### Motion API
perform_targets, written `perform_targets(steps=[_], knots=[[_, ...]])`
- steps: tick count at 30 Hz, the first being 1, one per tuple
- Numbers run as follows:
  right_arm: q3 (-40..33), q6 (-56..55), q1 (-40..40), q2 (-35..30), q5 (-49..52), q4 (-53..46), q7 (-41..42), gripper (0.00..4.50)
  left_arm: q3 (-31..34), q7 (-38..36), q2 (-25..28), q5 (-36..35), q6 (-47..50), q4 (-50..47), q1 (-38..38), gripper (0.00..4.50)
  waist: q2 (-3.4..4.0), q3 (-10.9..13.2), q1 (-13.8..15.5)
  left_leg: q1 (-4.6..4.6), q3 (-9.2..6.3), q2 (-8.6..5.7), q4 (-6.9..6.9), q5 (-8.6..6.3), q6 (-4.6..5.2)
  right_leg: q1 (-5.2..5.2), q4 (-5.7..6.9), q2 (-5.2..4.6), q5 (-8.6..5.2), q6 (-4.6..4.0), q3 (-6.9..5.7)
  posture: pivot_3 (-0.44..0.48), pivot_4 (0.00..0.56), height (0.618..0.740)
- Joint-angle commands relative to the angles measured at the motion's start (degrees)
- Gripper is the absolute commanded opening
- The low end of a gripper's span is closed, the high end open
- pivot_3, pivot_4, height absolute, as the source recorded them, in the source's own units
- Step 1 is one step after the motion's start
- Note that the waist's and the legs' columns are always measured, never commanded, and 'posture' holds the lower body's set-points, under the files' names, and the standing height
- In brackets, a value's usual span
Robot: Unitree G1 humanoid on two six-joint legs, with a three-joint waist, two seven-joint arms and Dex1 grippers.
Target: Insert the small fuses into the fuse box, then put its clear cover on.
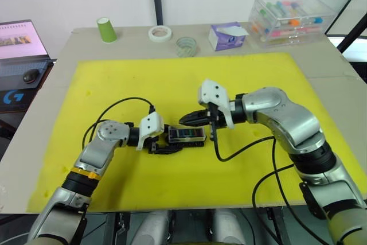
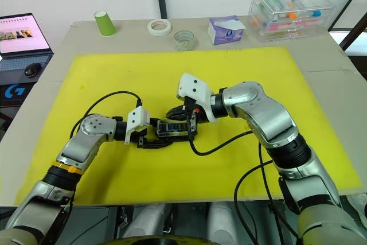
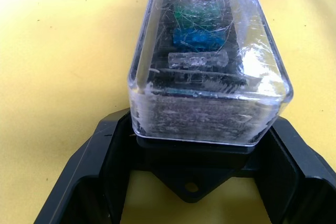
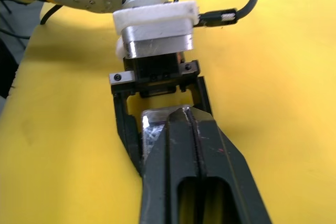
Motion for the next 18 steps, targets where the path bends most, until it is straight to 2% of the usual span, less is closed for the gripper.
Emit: perform_targets(steps=[1,18], knots=[[-1.31,-0.21,-1.0,0.29,1.05,-0.73,-0.21,0.03,-0.85,-0.87,0.46,0.6,0.14,0.09,0.7,2.8,0.0,0.0,-0.04,0.0,0.0,0.01,0.0,0.0,0.0,0.0,0.0,0.0,0.0,0.0,0.0,0.0,0.15,0.74],[-0.08,-0.63,-1.35,0.94,1.86,0.69,0.98,0.03,-1.07,-1.21,1.0,0.76,0.07,-0.5,0.99,2.8,0.0,0.0,-0.1,0.0,0.0,0.01,0.0,0.0,0.0,0.0,0.0,0.0,0.0,0.0,0.0,0.0,0.15,0.74]])
